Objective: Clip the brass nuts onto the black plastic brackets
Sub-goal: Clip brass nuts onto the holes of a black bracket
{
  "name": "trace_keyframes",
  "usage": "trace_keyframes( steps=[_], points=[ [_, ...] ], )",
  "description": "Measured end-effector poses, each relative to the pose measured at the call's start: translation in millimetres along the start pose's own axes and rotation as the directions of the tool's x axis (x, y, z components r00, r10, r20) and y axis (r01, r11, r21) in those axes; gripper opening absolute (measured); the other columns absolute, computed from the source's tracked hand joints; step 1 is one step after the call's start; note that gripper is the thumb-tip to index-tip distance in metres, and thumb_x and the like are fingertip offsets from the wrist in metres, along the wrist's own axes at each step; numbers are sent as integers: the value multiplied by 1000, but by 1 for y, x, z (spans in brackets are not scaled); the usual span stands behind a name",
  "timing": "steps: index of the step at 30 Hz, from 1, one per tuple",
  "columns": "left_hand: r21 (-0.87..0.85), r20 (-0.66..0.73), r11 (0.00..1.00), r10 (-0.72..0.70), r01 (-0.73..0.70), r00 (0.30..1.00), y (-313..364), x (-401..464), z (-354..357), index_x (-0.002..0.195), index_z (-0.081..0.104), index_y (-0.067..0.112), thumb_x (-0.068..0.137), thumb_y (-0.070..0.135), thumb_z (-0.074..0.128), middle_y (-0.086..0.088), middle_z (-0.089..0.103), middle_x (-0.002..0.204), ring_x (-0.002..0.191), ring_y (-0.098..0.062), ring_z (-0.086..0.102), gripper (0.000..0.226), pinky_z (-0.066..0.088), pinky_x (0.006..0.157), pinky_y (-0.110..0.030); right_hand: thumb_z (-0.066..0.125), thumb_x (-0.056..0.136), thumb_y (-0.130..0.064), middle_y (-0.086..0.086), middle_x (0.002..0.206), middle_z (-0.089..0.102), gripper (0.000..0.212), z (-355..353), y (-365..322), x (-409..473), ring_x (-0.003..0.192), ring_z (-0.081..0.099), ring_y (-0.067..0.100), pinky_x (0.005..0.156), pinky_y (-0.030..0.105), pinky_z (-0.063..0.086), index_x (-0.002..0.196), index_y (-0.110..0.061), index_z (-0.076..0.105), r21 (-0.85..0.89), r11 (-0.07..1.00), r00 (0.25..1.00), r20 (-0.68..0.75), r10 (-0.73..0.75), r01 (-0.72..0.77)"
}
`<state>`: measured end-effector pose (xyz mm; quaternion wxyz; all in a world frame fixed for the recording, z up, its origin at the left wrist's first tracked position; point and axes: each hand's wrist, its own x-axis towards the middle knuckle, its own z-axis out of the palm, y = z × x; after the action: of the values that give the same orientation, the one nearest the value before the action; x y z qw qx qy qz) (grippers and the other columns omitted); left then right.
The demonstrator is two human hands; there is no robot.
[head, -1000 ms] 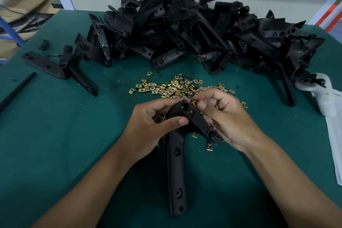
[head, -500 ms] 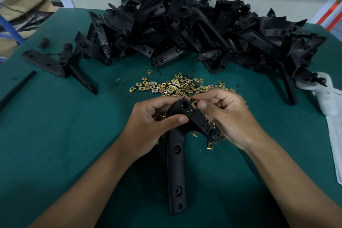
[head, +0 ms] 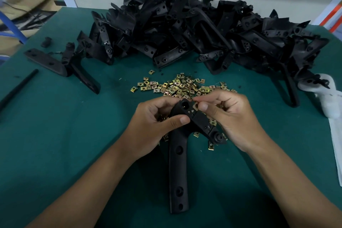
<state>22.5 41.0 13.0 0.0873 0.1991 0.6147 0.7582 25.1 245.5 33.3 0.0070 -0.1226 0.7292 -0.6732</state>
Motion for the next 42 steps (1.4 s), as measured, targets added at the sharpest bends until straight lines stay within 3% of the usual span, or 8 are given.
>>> trace_keyframes(
  steps=[5,11,17,22,26,32,35,42],
  points=[
    [-60,-18,997,-54,53,998,-3,1,-2,98,72,29,79,22,80,-6,78,95,88,-18,74,22,58,75,-26,73,80,-37,8,90,74,18,4,-5,-3,81,68,19,73,21,55,94,-29,80,-42,998,999,-34,-39,38],
    [-84,-75,996,10,-16,997,-4,2,-5,93,71,29,79,29,83,-1,77,89,81,-12,72,18,58,71,-23,63,90,-51,-9,111,76,31,9,-6,-7,105,70,10,82,17,53,112,-34,76,-40,999,999,0,-34,34],
    [8,-132,999,37,-36,991,-8,3,-6,87,69,33,77,30,82,3,75,85,79,-11,71,16,58,70,-23,63,88,-61,1,119,72,44,11,-3,-8,116,66,23,102,50,49,117,-31,75,12,1000,999,50,21,-21],
    [4,-128,1000,26,-25,991,-10,3,-5,85,69,33,74,31,82,2,74,84,78,-13,70,17,58,70,-25,69,84,-59,2,123,72,44,7,-2,-7,119,66,23,105,43,50,115,-29,76,107,990,992,96,86,-96],
    [-11,-128,999,35,-37,991,-10,3,-3,82,65,35,79,27,78,7,72,80,73,-6,68,15,55,65,-19,69,92,-31,11,129,68,41,4,0,-2,114,66,18,90,24,53,126,-9,69,419,878,950,292,113,-233],
    [-251,-117,968,-23,-8,993,-9,5,-7,104,59,16,94,23,70,0,71,96,87,-15,69,17,57,76,-29,44,75,15,19,124,65,57,-11,9,11,101,62,17,93,31,57,130,4,54,754,581,941,146,305,-306],
    [-431,-69,899,-120,79,990,-7,5,-5,124,50,6,94,27,66,-13,74,105,93,-25,73,40,58,80,-35,46,83,14,19,126,67,51,-10,12,11,112,69,22,87,28,58,131,2,58,724,603,931,154,332,-335],
    [-476,-34,866,-194,155,980,-2,7,-2,123,51,-1,85,26,69,-13,71,90,78,-24,70,50,60,73,-35,52,92,-10,10,94,75,20,-8,11,10,68,67,8,62,20,58,108,-4,62,649,662,920,176,349,-375]
  ],
)
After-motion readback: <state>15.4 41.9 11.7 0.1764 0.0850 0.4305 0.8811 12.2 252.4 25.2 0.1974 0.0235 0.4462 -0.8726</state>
